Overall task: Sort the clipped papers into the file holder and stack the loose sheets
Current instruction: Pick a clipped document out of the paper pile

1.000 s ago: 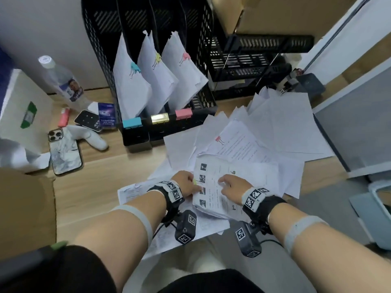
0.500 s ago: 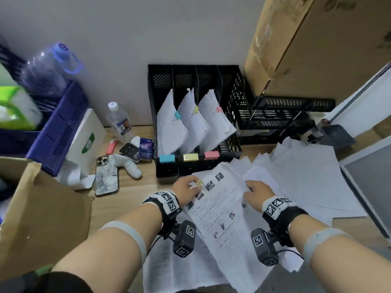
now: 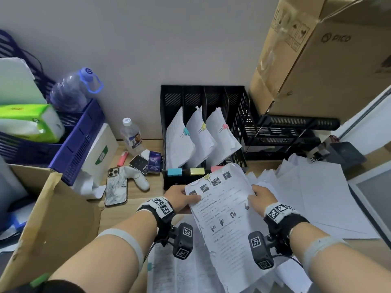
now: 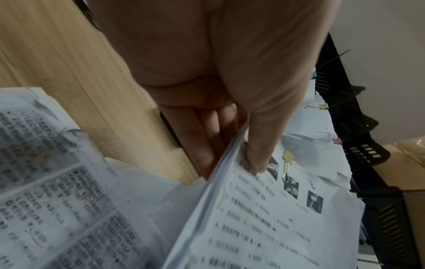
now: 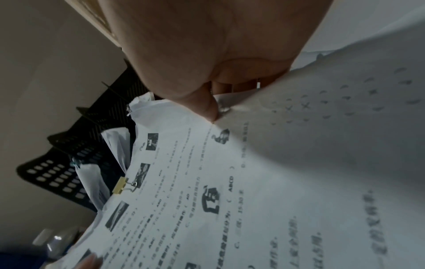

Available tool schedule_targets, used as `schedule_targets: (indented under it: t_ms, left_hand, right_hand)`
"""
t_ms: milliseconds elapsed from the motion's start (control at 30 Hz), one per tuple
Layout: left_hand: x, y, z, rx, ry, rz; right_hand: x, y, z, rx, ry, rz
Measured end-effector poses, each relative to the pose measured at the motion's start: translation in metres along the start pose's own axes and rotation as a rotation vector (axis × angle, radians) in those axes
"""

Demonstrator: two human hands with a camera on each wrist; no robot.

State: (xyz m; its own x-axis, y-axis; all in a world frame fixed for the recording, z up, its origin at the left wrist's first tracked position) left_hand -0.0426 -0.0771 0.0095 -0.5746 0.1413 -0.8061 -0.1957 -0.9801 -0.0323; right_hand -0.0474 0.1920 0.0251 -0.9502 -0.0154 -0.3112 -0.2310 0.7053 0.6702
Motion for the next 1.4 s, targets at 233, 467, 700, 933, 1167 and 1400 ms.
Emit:
schedule_targets:
  t_ms: [233, 467, 700, 933, 1167, 1400]
  left_hand:
    - [-0.011, -0.008, 0.009, 0.033, -0.031, -0.033]
    - [-0.034, -0.018, 0.024, 0.177, -0.097, -0.053]
    - [-0.066, -0.025, 0.07, 0.258, -0.47, 0.182]
    - [-0.089, -0.057, 0.1, 0.474, -0.793, 0.187]
    - [-0.087, -0.065, 0.118, 0.436, -0.724, -0.011]
    - [-0.023, -0.047, 0.137, 0.863, -0.422, 0.403]
  right_hand:
    - [-0.004, 0.023, -0.02, 0.035, 0.038, 0.105]
    - [-0.002, 0.047, -0.045, 0.042, 0.128, 0.251]
    - [-0.021, 0.056, -0.081, -0.091, 0.29, 0.584]
    - [-0.053, 0.041, -0.158, 0.164, 0.483, 0.21]
    - [-0.046, 0.086, -0.163, 0.111, 0.4, 0.424]
    - [-0.025, 0.127, -0.167, 0.083, 0.501, 0.435]
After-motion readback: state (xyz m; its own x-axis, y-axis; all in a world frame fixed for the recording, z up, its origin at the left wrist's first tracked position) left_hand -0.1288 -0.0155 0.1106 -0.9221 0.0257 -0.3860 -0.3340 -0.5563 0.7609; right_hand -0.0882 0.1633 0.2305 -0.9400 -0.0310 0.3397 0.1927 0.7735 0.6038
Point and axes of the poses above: each hand's wrist, its own x-axis towards the middle knuckle, its own y-axis out of the back of the hand, z = x × y, the point moved 3 cm from there along x, towards the middle knuckle, and after that the axes turned 15 degrees about y, right-handed, at the moved point
